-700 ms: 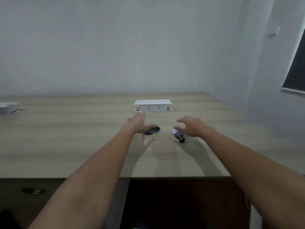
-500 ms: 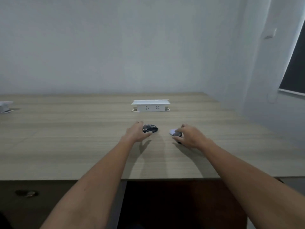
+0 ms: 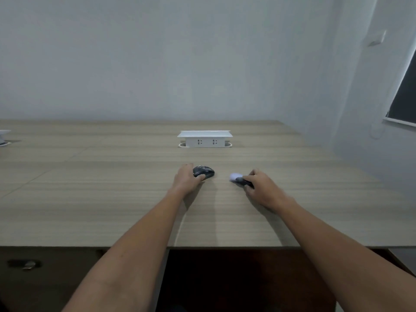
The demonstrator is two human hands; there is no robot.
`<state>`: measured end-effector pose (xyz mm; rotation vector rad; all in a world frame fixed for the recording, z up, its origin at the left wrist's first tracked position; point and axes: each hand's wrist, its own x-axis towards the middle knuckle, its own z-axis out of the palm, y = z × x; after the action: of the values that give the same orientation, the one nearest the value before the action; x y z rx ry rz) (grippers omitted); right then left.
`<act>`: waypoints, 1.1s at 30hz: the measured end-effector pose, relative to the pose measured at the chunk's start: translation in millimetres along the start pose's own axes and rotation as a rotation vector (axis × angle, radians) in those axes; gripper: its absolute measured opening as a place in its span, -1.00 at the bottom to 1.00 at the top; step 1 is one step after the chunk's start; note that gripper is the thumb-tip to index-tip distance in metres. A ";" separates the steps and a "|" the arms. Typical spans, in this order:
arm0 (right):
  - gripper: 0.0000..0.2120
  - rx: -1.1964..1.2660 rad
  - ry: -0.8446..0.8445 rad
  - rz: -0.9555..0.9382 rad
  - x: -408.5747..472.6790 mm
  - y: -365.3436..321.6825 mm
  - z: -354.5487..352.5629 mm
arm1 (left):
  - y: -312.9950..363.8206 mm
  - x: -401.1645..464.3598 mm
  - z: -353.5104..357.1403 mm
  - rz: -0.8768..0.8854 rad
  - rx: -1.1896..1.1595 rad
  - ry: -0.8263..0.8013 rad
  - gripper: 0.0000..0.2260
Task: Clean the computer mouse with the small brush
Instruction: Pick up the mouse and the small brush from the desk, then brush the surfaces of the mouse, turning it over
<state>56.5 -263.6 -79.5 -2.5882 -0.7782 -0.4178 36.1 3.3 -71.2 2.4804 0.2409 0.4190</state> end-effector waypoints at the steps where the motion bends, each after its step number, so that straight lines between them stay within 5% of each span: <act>1: -0.81 -0.014 0.004 0.002 2.2 0.7 -0.9 | -0.5 1.2 0.8 0.003 -0.004 0.002 -0.71; 14: -0.85 0.269 0.205 0.132 51.8 -21.4 -41.7 | 1.8 -7.2 -17.0 0.153 -0.069 -0.127 -0.80; 26: -0.83 0.778 -0.088 0.266 68.8 -56.3 -53.1 | 9.6 -16.2 -28.5 0.132 -0.243 -0.392 -0.59; 33: -0.87 0.492 -0.059 0.305 75.7 -53.5 -39.4 | 8.8 -15.1 -30.4 0.140 -0.257 -0.422 -0.60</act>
<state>79.7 -206.3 0.0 -2.2063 -0.4231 -0.0456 12.0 8.6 -46.3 2.2706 -0.1507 -0.0247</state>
